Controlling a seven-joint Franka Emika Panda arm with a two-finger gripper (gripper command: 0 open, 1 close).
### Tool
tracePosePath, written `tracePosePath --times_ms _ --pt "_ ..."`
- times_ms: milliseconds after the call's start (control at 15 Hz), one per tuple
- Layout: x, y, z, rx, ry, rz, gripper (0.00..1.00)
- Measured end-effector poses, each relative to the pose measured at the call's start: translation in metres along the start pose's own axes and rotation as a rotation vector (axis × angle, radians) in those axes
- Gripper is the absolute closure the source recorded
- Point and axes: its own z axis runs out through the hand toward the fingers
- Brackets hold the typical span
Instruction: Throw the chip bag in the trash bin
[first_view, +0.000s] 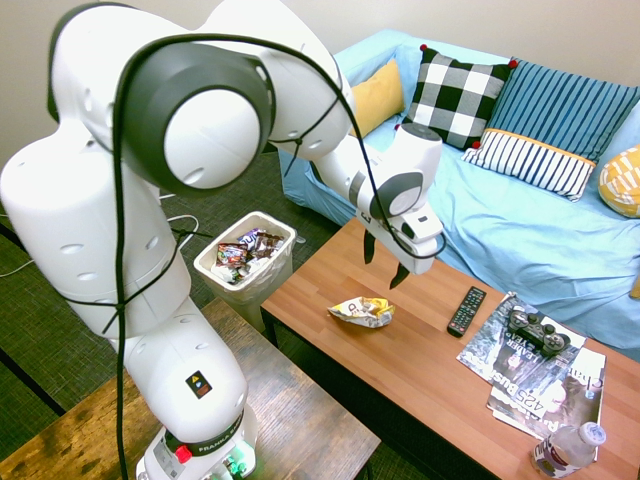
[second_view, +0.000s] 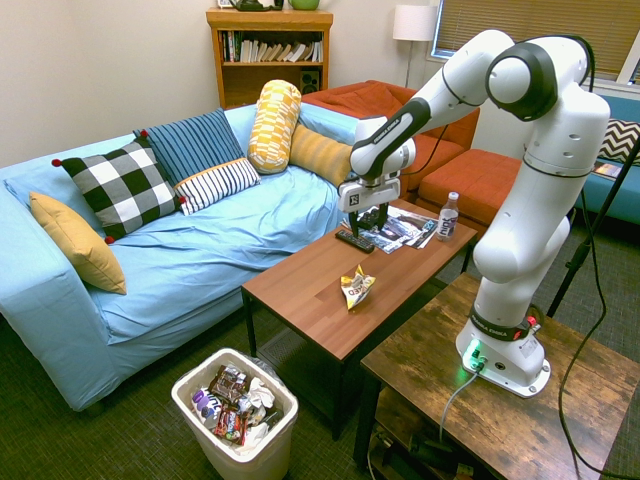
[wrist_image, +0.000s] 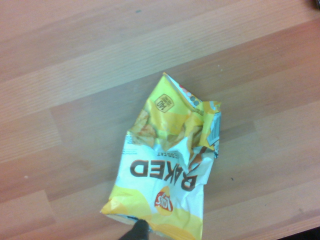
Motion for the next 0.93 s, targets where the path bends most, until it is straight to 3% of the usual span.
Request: tracePosePath --times_ms 400,933 --pt "0.016 -0.009 0.073 -0.075 -0.126 0.044 0.00" --pt "0.012 -0.029 0.161 -0.145 -0.183 0.046 0.00"
